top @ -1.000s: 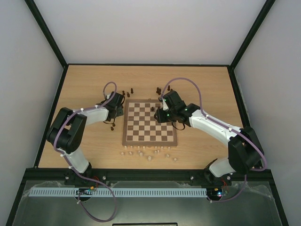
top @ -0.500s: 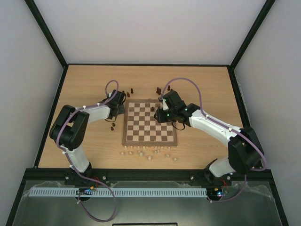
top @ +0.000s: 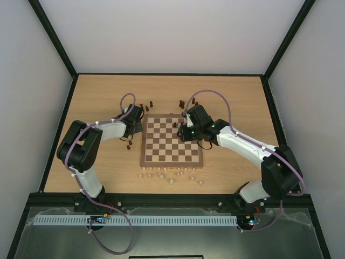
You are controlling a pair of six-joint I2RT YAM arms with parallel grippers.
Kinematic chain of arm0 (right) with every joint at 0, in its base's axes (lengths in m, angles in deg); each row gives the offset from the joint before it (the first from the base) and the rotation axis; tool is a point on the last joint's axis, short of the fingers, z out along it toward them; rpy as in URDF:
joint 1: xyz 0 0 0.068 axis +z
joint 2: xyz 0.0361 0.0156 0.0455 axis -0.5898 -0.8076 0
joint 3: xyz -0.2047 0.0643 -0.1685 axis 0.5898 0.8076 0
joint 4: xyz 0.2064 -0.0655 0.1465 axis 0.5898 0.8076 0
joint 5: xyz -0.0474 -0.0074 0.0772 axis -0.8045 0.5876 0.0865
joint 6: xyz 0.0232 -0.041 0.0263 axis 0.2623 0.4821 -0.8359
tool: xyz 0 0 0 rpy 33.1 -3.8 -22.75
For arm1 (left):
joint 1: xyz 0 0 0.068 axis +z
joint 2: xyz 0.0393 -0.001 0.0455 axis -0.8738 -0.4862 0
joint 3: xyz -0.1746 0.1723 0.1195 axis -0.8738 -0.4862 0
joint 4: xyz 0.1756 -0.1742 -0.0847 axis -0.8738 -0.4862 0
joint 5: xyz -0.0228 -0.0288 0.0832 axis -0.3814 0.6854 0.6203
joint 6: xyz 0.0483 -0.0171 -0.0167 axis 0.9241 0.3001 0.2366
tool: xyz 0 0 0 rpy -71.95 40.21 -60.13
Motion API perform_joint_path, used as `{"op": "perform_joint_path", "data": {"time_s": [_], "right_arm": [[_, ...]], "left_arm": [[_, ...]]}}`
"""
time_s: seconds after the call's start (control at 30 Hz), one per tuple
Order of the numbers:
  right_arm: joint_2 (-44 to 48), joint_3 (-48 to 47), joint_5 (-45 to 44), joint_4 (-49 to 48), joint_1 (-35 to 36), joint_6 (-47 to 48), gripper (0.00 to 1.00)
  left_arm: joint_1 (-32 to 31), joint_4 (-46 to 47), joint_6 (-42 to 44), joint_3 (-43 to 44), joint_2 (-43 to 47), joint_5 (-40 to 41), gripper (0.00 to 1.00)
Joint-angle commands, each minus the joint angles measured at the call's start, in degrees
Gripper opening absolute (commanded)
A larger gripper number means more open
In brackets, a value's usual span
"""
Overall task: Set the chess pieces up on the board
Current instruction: Pick up the chess piece at the center of the board, then place the chess piece on the chessboard.
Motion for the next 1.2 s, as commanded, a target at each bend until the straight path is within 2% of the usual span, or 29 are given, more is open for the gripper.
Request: {"op": "perform_joint_path", "data": {"time_s": [0.0, 0.1, 0.2, 0.27, 0.47, 0.67, 0.87, 1.17], "right_arm": [[0.16, 0.76, 0.02, 0.38, 0.23, 0.41, 0.36], [0.12, 0.79, 0.09, 0.25, 0.24, 0.35, 0.36], [-0.07, 0.80, 0.21, 0.23, 0.23, 0.34, 0.36], [0.02, 0.88, 0.11, 0.24, 0.23, 0.33, 0.36], [0.57, 0.91, -0.33, 0.37, 0.24, 0.32, 0.36], [2.25, 0.69, -2.50, 0.88, 0.22, 0.24, 0.36], [3.85, -0.14, -6.15, 1.80, 0.24, -0.19, 0.37], [4.89, -0.39, -8.38, 2.29, 0.14, -0.46, 0.36]], "left_arm": [[-0.44, -1.41, -0.17, -0.67, 0.84, 0.11, 0.23], [-0.57, -1.48, -0.22, -0.76, 0.84, 0.26, 0.19], [-0.57, -1.99, -0.05, -0.39, 0.90, 0.28, 0.06], [-0.66, -2.54, 0.00, -0.24, 1.18, 0.33, 0.03], [-3.29, -6.71, 0.02, 1.02, 4.86, 1.87, 0.03], [-8.27, -12.64, 0.78, 7.34, 8.14, 2.32, 0.04], [-12.72, -13.99, 1.53, 14.28, 4.10, 1.05, 0.05], [-15.92, -13.08, 2.05, 22.22, -4.60, -0.19, 0.07]]}}
